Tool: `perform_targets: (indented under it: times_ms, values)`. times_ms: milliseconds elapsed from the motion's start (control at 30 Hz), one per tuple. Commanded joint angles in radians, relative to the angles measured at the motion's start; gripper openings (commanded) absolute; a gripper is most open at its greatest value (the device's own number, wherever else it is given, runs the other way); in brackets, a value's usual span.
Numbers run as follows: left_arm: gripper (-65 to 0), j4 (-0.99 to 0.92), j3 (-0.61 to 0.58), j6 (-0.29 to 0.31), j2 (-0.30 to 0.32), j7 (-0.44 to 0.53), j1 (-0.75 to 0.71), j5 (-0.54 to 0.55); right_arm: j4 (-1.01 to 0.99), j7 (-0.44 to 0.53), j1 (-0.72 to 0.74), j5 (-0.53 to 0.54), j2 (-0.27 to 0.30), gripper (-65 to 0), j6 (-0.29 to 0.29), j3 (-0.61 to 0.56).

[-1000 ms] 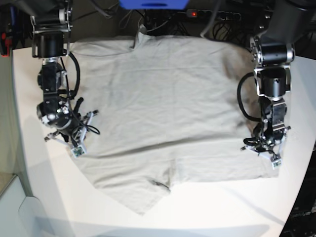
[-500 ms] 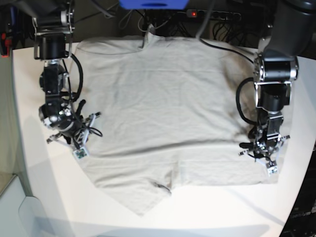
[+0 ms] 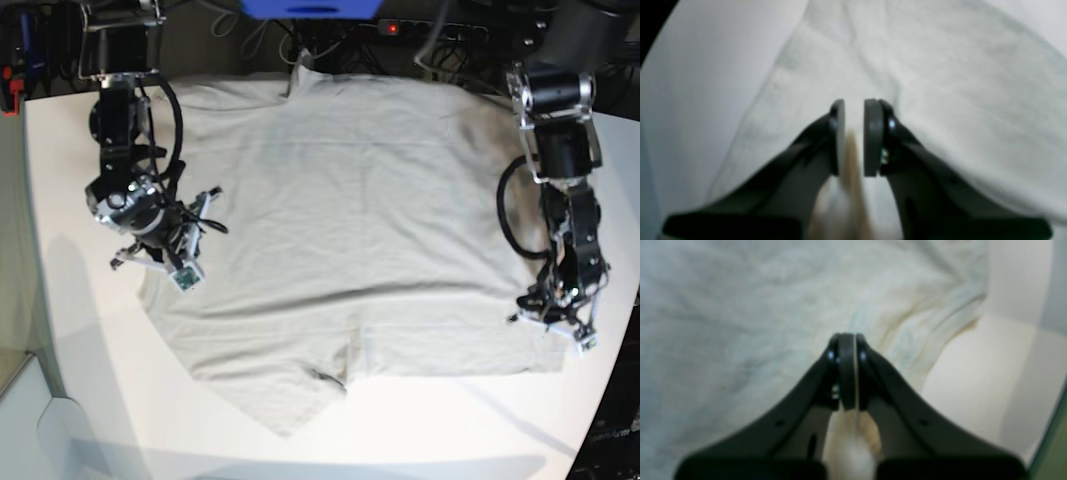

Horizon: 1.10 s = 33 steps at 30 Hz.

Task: Layout the t-shirt on the table in an organized manner, then fold the t-shirt properly
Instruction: 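Grasp the shirt sides with both grippers and pull them outward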

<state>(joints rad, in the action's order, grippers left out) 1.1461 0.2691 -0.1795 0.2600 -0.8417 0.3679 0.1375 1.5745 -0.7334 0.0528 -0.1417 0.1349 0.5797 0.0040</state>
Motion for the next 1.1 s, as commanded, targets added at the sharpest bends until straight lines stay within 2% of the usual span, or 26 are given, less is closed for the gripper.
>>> perform_targets:
  times_ms: [0, 167, 367, 600, 700, 967, 1067]
  values:
    - [-54.7, 0.024, -0.001, -0.002, 0.003, 0.005, -0.008, -0.002, 0.010, 0.022, 0.015, 0.006, 0.007, -65.0, 0.012, 0.006]
    - [-54.7, 0.016, -0.001, -0.002, 0.003, 0.009, -0.089, -0.002, -0.039, 0.025, 0.020, 0.006, 0.007, -65.0, 0.012, 0.006]
    - [-54.7, -0.018, -0.006, -0.002, 0.005, 0.011, -0.102, -0.005, -0.122, 0.025, 0.072, 0.006, 0.007, -65.0, 0.012, 0.006]
    - [-54.7, -0.194, -0.009, -0.002, 0.032, 0.175, -0.094, -0.005, -0.259, 0.031, 0.152, 0.006, 0.007, -65.0, 0.012, 0.006]
    - [-54.7, -0.240, -0.009, -0.002, 0.034, 0.229, -0.082, -0.005, -0.305, 0.073, 0.169, 0.006, 0.007, -65.0, 0.012, 0.006]
    - [-54.7, -0.294, -0.009, -0.002, 0.025, 0.239, 0.006, -0.003, -0.477, 0.108, 0.275, 0.003, 0.010, -65.0, 0.009, 0.006]
    - [-54.7, -0.283, -0.008, -0.002, 0.003, 0.236, 0.027, -0.003, -0.489, 0.120, 0.299, 0.003, 0.012, -65.0, 0.009, 0.004]
